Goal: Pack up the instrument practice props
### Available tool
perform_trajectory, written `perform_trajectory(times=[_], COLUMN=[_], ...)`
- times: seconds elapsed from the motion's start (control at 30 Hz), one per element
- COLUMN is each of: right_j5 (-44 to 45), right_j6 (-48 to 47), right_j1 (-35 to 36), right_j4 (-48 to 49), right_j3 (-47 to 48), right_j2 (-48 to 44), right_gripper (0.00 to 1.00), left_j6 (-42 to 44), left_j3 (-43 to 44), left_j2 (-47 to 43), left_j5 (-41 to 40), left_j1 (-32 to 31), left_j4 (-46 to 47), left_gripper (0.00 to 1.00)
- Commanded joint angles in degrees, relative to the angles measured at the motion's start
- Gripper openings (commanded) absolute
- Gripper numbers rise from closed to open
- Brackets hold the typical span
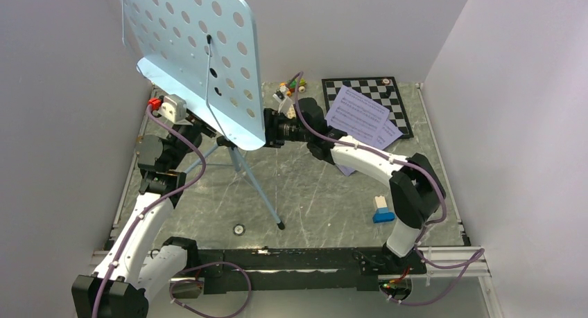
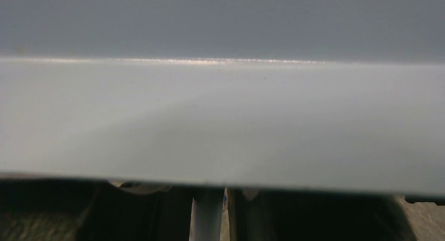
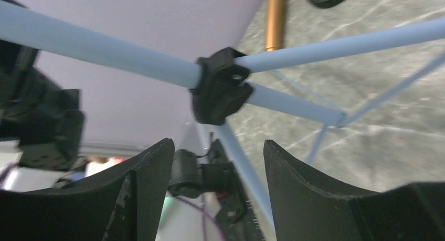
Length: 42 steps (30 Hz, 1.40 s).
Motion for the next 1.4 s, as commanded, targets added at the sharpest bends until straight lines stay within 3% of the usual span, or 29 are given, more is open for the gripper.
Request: perform_trajectory(times=[0.0, 0.1, 0.2, 0.6, 0.83, 1.07, 1.17, 1.3, 1.37], right_j5=[-11.7, -14.3, -16.1, -14.2, -13.8, -13.0, -13.1, -13.0, -11.8], right_j6=[11.5, 15.9, 20.4, 19.6, 19.1, 18.8, 18.9, 15.8, 10.7], right_j1=[-0.2, -1.2, -1.8, -2.0, -1.9, -2.0, -2.0, -2.0, -1.9], right_j4=[10.3, 14.9, 18.9, 13.2, 10.8, 9.4, 10.0, 9.7, 6.9], right_j3=[3.1, 3.0, 3.7, 9.2, 11.7, 13.8, 14.1, 14.8, 15.4], right_j2=[2.1, 4.2, 6.7, 11.2, 13.1, 14.8, 15.2, 15.4, 14.8], right_gripper=[0.65, 0.56, 0.54, 0.47, 0.3, 0.37, 0.3, 0.03, 0.0], left_j6=[-3.1, -3.5, -3.5, -3.9, -3.6, -3.9, -3.7, -4.1, -4.2], left_j3=[-0.4, -0.6, -0.8, -0.7, -0.7, -1.1, -1.3, -1.6, -1.8], left_j2=[-0.4, -0.6, -0.7, -0.6, -0.8, -0.6, -0.8, -0.8, -0.8], left_j5=[1.3, 2.0, 2.2, 2.6, 2.5, 2.7, 2.6, 2.8, 2.8], left_j1=[-0.3, -0.3, -0.3, -0.5, -0.7, -1.0, -1.1, -1.2, -1.3], left_j4=[-1.3, -1.3, -1.5, -1.4, -1.8, -1.1, -1.3, -1.1, -1.2], left_gripper=[0.0, 0.0, 0.0, 0.0, 0.0, 0.0, 0.0, 0.0, 0.0])
